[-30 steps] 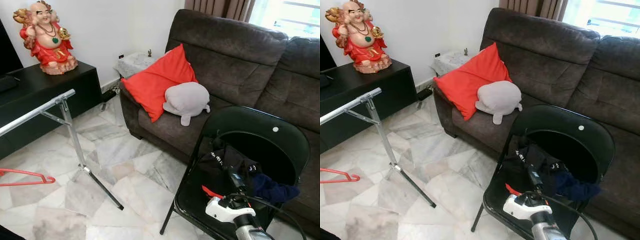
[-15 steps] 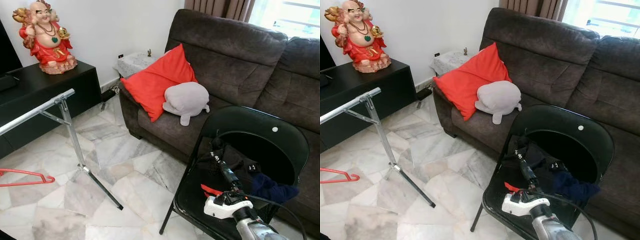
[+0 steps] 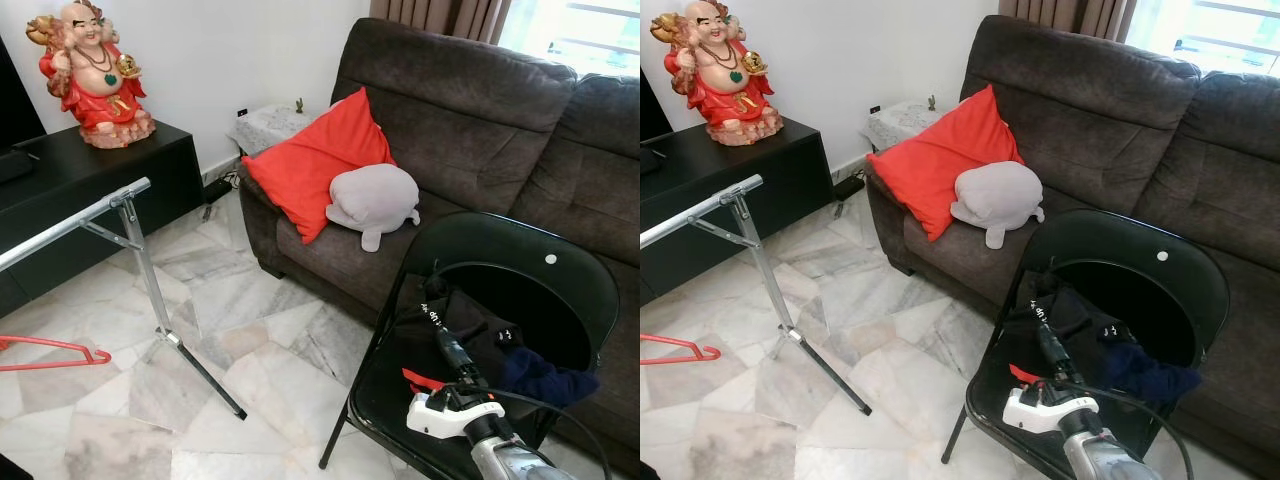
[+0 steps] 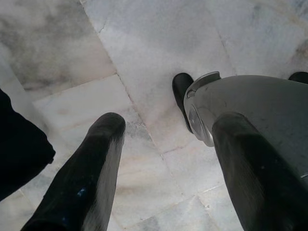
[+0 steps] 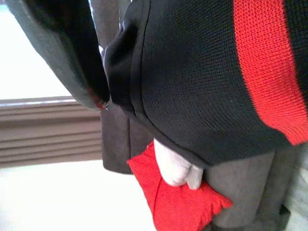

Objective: Hang hanger

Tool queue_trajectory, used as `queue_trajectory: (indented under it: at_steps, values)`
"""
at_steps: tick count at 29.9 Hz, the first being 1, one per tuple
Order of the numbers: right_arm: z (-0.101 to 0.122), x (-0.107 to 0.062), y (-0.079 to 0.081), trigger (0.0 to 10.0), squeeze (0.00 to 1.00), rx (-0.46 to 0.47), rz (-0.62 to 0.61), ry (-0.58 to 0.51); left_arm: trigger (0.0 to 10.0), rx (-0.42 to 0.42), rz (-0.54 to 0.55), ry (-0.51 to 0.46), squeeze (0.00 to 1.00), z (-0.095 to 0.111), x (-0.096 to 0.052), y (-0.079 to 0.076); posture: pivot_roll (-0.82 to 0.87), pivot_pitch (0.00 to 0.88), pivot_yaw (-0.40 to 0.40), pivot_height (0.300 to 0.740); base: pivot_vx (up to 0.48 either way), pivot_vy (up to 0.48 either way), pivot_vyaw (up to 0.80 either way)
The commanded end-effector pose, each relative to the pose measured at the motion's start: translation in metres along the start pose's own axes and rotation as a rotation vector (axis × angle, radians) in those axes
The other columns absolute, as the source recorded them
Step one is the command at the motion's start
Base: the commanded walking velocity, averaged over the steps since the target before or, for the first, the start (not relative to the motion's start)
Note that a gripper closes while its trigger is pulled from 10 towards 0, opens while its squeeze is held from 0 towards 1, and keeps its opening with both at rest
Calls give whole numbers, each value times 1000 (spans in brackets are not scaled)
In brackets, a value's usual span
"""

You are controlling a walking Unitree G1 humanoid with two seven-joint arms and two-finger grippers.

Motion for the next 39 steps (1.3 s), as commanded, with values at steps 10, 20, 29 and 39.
queue_trajectory:
  at_steps: [10,20,29,39]
  values:
    - [-5,-2,-4,0,0,56,-40,57,10000,-11,18,-4,0,-4,-1,3,-18,0,-17,740,0,0,0]
    - [-17,-1,-8,0,0,68,-58,99,10000,-18,26,-10,0,-4,-1,4,-8,0,-19,740,0,0,0]
    - [-42,-2,-16,0,0,150,-95,240,10000,-20,35,-11,0,-7,-2,6,9,0,-12,740,0,0,0]
    - [-87,-6,-31,0,0,566,-244,585,10000,-7,53,-1,0,-12,-4,11,2,0,19,740,0,0,0]
Point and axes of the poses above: a point about 5 cm out from each wrist's last joint towards the gripper, its own x axis pointing out of the wrist towards the gripper, its own z axis along the axis of the wrist's last joint, y = z × x, the point moved 6 cm from there along x, pointing out of the wrist towards the gripper, and after that the axes turned 5 degrees about -x, right-handed, at the moved point
